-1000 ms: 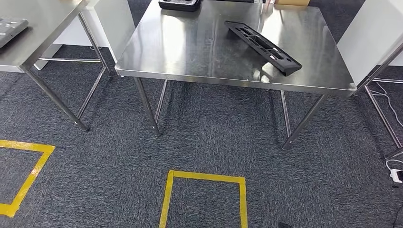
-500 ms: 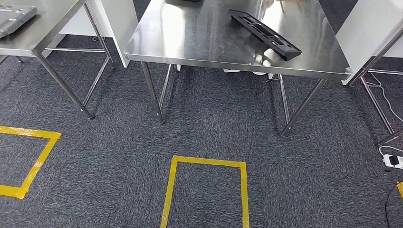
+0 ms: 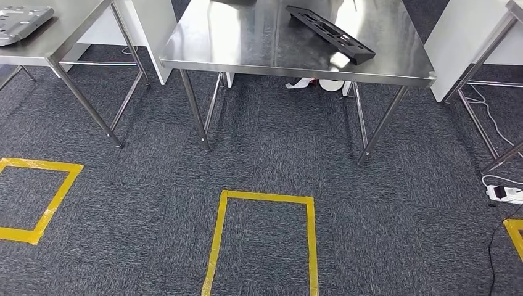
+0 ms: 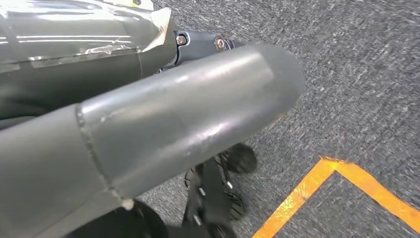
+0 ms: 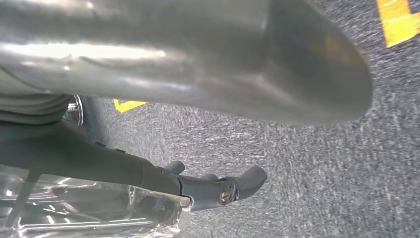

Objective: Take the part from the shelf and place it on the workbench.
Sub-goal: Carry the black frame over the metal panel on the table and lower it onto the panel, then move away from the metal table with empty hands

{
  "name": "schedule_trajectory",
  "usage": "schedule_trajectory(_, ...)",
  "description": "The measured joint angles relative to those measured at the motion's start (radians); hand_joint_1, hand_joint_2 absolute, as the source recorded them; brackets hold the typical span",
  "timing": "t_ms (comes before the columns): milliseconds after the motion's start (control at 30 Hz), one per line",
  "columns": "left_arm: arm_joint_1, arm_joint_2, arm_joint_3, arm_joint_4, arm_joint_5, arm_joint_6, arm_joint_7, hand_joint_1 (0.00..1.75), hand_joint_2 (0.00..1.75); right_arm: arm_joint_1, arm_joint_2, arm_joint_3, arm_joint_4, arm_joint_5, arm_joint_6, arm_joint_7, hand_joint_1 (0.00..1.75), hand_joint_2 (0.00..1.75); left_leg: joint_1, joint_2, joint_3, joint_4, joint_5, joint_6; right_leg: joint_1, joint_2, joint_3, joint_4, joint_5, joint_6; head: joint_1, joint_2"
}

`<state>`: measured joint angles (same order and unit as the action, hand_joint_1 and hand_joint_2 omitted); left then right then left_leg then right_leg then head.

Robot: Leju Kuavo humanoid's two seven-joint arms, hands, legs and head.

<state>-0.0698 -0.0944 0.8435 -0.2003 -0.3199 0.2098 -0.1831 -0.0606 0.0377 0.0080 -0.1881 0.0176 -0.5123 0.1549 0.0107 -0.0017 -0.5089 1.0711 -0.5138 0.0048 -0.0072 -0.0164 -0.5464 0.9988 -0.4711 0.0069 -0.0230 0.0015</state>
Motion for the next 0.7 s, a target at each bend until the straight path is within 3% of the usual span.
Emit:
schedule_trajectory(67, -0.001, -0.003, 0.001, 0.0, 0.003, 0.001, 0.002, 0.0, 0.0, -0.003, 0.0, 0.002, 0.0, 0.003, 0.0, 0.0, 0.0, 0.0, -0.006, -0.002, 0.031, -0.064, -0.017, 0.008, 0.003, -0.001, -0.015, 0.007, 0.015, 0.013, 0.001, 0.0)
schedule_trajectory(133, -0.001, -0.007, 0.003, 0.0, 0.004, 0.003, 0.004, 0.0, 0.0, -0.004, -0.002, 0.005, 0.001, 0.005, 0.0, 0.0, 0.0, 0.0, -0.007, 0.001, 0.013, -0.075, -0.004, 0.023, 0.004, -0.002, -0.03, 0.01, 0.025, 0.026, 0.002, 0.0)
schedule_trajectory(167, -0.001, -0.009, 0.004, 0.0, 0.004, 0.003, 0.004, 0.0, 0.0, -0.005, -0.003, 0.006, 0.002, 0.006, 0.0, 0.0, 0.0, 0.0, -0.006, 0.004, 0.0, -0.079, 0.008, 0.033, 0.004, 0.0, -0.041, 0.024, 0.011, 0.028, 0.003, 0.0)
schedule_trajectory(200, -0.001, -0.011, 0.005, 0.001, 0.004, 0.003, 0.005, 0.0, 0.0, -0.004, -0.004, 0.007, 0.003, 0.007, 0.0, 0.0, 0.0, 0.0, -0.005, 0.006, -0.015, -0.082, 0.021, 0.042, 0.004, 0.003, -0.056, 0.052, -0.021, 0.025, 0.006, 0.0)
schedule_trajectory(267, -0.002, -0.013, 0.006, 0.001, 0.004, 0.004, 0.006, 0.0, 0.0, -0.004, -0.004, 0.009, 0.004, 0.01, 0.0, 0.001, 0.0, 0.0, -0.006, 0.009, -0.046, -0.083, 0.047, 0.051, 0.001, 0.007, -0.087, 0.158, -0.113, 0.016, 0.014, 0.0)
schedule_trajectory(300, -0.002, -0.014, 0.006, 0.001, 0.004, 0.005, 0.006, 0.0, 0.0, -0.004, -0.005, 0.011, 0.004, 0.013, 0.0, 0.003, 0.0, 0.0, -0.007, 0.011, -0.062, -0.082, 0.06, 0.052, 0.0, 0.008, -0.097, 0.217, -0.146, 0.016, 0.017, 0.0)
schedule_trajectory(333, -0.002, -0.016, 0.007, 0.001, 0.004, 0.006, 0.007, 0.0, 0.0, -0.004, -0.007, 0.013, 0.005, 0.015, 0.0, 0.006, 0.0, 0.0, -0.008, 0.012, -0.079, -0.082, 0.074, 0.052, -0.001, 0.009, -0.095, 0.26, -0.156, 0.023, 0.018, 0.0)
schedule_trajectory(367, -0.002, -0.017, 0.007, 0.001, 0.004, 0.008, 0.007, 0.0, 0.0, -0.005, -0.008, 0.014, 0.005, 0.016, 0.0, 0.009, 0.0, 0.0, -0.008, 0.014, -0.096, -0.081, 0.089, 0.05, -0.002, 0.009, -0.082, 0.279, -0.145, 0.034, 0.018, 0.0)
schedule_trajectory(400, -0.002, -0.019, 0.007, 0.001, 0.004, 0.009, 0.008, 0.0, 0.0, -0.005, -0.01, 0.016, 0.005, 0.016, 0.0, 0.011, 0.0, 0.0, -0.008, 0.015, -0.112, -0.08, 0.103, 0.048, -0.004, 0.009, -0.053, 0.266, -0.118, 0.046, 0.019, 0.0)
schedule_trajectory(467, -0.002, -0.022, 0.007, 0.001, 0.0, 0.013, 0.01, 0.0, 0.0, -0.007, -0.013, 0.017, 0.005, 0.015, 0.001, 0.012, 0.0, 0.0, -0.009, 0.015, -0.143, -0.078, 0.132, 0.04, -0.006, 0.01, 0.046, 0.152, -0.079, 0.06, 0.019, 0.0)
schedule_trajectory(500, -0.002, -0.023, 0.007, 0.001, -0.004, 0.016, 0.012, 0.0, 0.0, -0.007, -0.014, 0.017, 0.005, 0.015, 0.002, 0.011, 0.0, 0.0, -0.011, 0.015, -0.154, -0.076, 0.146, 0.035, -0.005, 0.011, 0.105, 0.065, -0.083, 0.057, 0.02, 0.0)
schedule_trajectory(567, -0.003, -0.025, 0.007, 0.001, -0.01, 0.022, 0.018, 0.0, 0.0, -0.008, -0.015, 0.017, 0.005, 0.013, 0.005, 0.009, 0.0, 0.0, -0.013, 0.016, -0.164, -0.079, 0.174, 0.024, 0.0, 0.015, 0.168, -0.049, -0.107, 0.04, 0.019, 0.0)
schedule_trajectory(633, -0.002, -0.025, 0.007, 0.001, -0.012, 0.024, 0.022, 0.0, 0.0, -0.005, -0.016, 0.017, 0.006, 0.012, 0.007, 0.008, 0.0, 0.0, -0.009, 0.015, -0.167, -0.088, 0.196, 0.013, 0.001, 0.015, 0.16, -0.063, -0.1, 0.02, 0.017, 0.0)
schedule_trajectory(667, 0.0, -0.024, 0.007, 0.001, -0.012, 0.025, 0.024, 0.0, 0.0, -0.004, -0.016, 0.017, 0.006, 0.012, 0.007, 0.009, 0.0, 0.0, -0.006, 0.013, -0.172, -0.083, 0.183, 0.006, -0.001, 0.012, 0.15, -0.062, -0.089, 0.009, 0.016, 0.0)
schedule_trajectory(700, 0.001, -0.025, 0.007, 0.001, -0.012, 0.026, 0.026, 0.0, 0.0, -0.002, -0.016, 0.017, 0.007, 0.012, 0.007, 0.009, 0.0, 0.0, -0.003, 0.01, -0.179, -0.062, 0.148, 0.0, -0.005, 0.01, 0.139, -0.061, -0.077, -0.005, 0.014, 0.0)
